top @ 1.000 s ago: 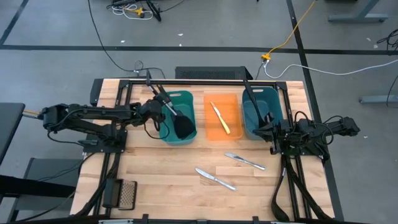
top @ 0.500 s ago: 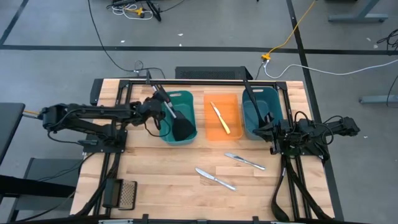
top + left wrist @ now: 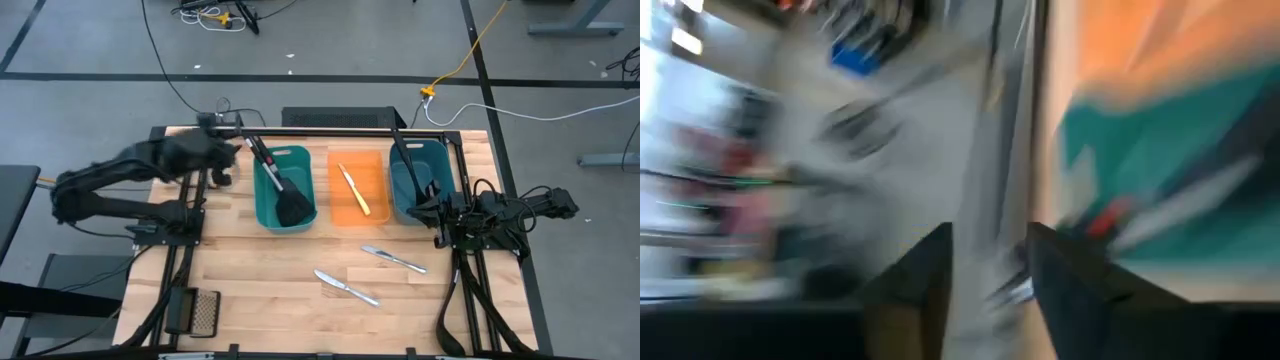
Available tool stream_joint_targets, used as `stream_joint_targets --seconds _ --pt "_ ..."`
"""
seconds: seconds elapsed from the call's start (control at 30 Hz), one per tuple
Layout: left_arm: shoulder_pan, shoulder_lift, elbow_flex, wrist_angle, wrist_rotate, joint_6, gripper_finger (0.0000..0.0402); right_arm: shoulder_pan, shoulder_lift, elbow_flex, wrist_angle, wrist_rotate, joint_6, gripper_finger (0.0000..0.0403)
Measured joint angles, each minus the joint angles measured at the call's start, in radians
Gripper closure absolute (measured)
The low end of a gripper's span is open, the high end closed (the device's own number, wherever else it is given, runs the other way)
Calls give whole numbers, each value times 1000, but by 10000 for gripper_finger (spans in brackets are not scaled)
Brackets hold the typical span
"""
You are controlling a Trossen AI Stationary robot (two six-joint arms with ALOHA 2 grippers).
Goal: Pick & Place Kitchen Items
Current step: Put the black ladle into the blue bin
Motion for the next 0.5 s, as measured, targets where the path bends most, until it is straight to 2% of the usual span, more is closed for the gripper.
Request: stream_joint_targets --seconds 0.1,0.23,0.37,0.5 --pt "68 -108 -13 3 214 -265 328 0 0 0 0 0 -4 389" --pt "99 -219 -84 44 366 -523 392 0 0 0 9 0 -15 389" --pt "87 -323 -211 238 511 -644 392 0 0 0 18 0 -17 389" --pt "72 -439 -354 381 510 -679 397 0 0 0 22 -2 0 389"
